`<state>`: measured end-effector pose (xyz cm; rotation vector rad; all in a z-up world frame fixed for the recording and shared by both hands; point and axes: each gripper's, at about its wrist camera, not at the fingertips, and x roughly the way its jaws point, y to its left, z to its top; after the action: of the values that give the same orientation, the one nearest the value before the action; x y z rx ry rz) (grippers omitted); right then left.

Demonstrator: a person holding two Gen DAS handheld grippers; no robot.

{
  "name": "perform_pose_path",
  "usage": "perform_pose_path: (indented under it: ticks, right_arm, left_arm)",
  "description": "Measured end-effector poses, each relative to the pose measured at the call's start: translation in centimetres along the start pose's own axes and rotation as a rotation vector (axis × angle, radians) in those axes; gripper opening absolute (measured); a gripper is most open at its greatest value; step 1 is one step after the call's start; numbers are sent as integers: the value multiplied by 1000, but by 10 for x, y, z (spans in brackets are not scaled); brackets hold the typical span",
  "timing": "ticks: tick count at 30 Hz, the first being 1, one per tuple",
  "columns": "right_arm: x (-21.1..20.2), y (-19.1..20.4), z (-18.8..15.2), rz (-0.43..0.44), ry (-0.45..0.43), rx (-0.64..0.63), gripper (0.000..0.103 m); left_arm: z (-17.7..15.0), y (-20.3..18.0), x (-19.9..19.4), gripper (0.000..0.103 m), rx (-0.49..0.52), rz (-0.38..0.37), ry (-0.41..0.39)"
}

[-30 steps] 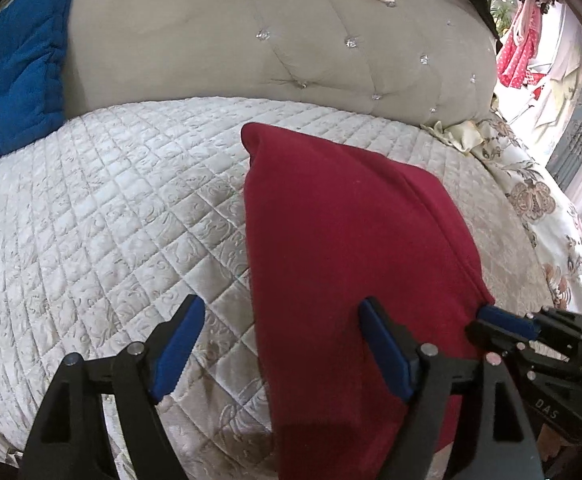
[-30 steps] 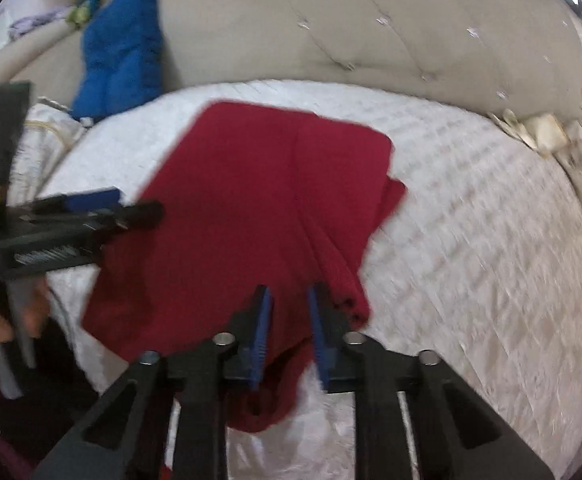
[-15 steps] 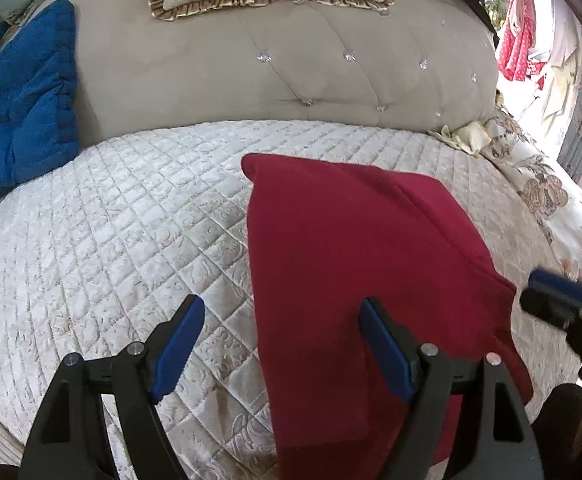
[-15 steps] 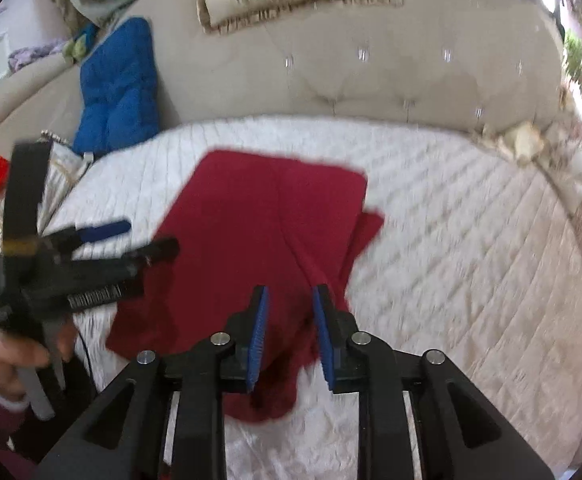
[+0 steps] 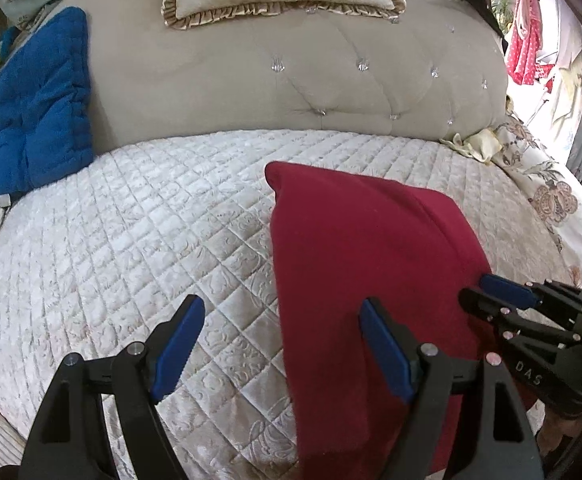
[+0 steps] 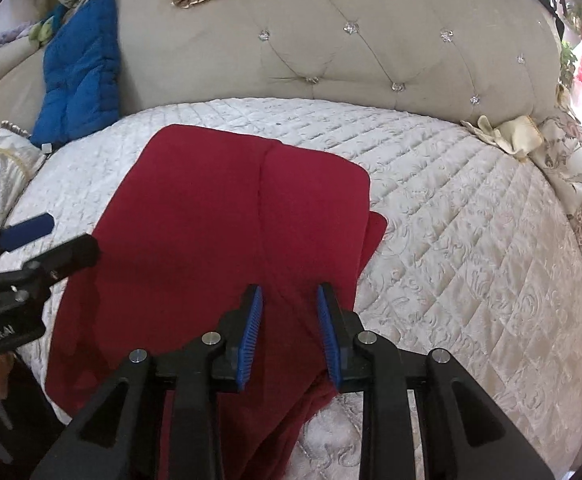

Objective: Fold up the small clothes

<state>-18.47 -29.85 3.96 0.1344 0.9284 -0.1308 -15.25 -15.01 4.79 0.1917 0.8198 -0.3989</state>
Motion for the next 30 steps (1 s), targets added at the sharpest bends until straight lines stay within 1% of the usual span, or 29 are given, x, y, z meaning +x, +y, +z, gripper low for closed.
perform_pose_path:
  ticks: [3, 7, 10, 14, 20, 30]
  right_arm:
    - [-7, -1, 2, 14, -9, 20, 6]
    - [-29, -3, 2, 49, -56, 83, 11]
    - [-40, -2, 2, 55, -73, 95, 12]
    - [-52, 0, 1, 65, -93, 111, 18]
    - [-58, 3, -2, 61, -95, 134, 22]
    - [-72, 11, -6, 42, -116, 119, 26]
  left_arm:
    - [0, 0, -4, 83, -1, 7, -10]
    - [0, 2, -11, 83, -21, 7, -20]
    - [1, 1, -18, 83, -20, 12, -33]
    - [0, -1, -30, 83, -16, 15, -56]
    - [-1, -2, -48, 83, -16, 25, -92]
    - [-6, 3, -67, 83, -32, 28, -121]
